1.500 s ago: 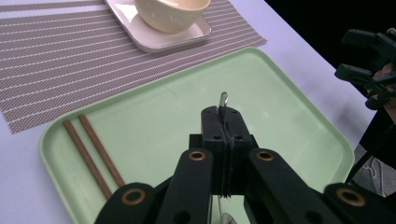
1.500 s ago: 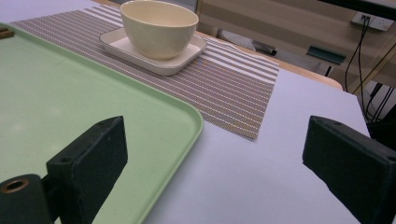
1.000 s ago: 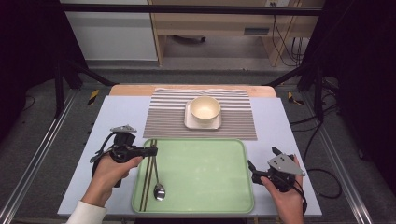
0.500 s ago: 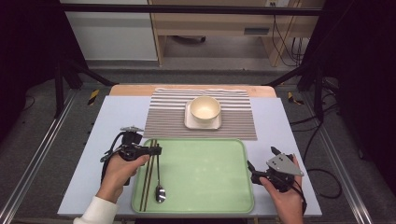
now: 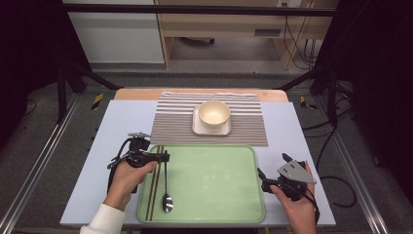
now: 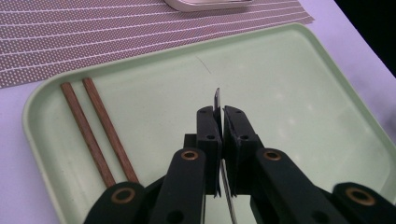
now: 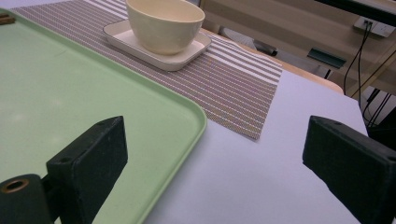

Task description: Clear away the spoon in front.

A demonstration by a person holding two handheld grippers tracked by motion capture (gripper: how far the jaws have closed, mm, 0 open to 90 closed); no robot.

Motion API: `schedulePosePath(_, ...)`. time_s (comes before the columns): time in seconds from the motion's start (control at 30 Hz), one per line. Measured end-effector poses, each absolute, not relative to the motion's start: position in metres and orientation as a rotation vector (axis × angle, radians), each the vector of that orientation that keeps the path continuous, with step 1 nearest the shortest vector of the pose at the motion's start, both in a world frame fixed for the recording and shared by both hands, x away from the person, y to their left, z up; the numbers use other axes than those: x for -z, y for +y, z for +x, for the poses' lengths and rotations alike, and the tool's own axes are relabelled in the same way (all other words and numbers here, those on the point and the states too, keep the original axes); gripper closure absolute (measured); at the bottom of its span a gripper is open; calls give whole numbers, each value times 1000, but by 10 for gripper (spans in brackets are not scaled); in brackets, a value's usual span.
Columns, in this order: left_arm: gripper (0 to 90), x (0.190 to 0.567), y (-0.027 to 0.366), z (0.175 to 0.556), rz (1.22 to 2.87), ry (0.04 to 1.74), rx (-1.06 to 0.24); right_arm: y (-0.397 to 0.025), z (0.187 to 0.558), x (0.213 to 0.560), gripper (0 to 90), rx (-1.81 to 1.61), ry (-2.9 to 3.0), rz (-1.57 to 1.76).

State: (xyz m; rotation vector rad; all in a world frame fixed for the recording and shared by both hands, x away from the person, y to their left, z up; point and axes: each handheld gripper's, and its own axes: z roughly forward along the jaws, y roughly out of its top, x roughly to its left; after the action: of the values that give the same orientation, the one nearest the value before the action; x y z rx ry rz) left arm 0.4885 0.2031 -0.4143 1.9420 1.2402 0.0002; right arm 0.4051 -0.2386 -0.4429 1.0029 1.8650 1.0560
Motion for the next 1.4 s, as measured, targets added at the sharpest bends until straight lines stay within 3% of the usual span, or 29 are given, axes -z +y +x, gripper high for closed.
schedulePosePath(0.43, 776, 423, 200, 492, 1961, 1298, -52, -238, 405, 443, 67, -1054, 1869, 1004)
schedulePosePath(0.73, 582, 421, 198, 490, 1956, 1322, -112, -238, 405, 443, 67, -1057, 1867, 998)
schedulePosePath(1.4, 357, 404, 171, 494, 1954, 1253, -249, -238, 405, 442, 66, -1061, 1865, 994)
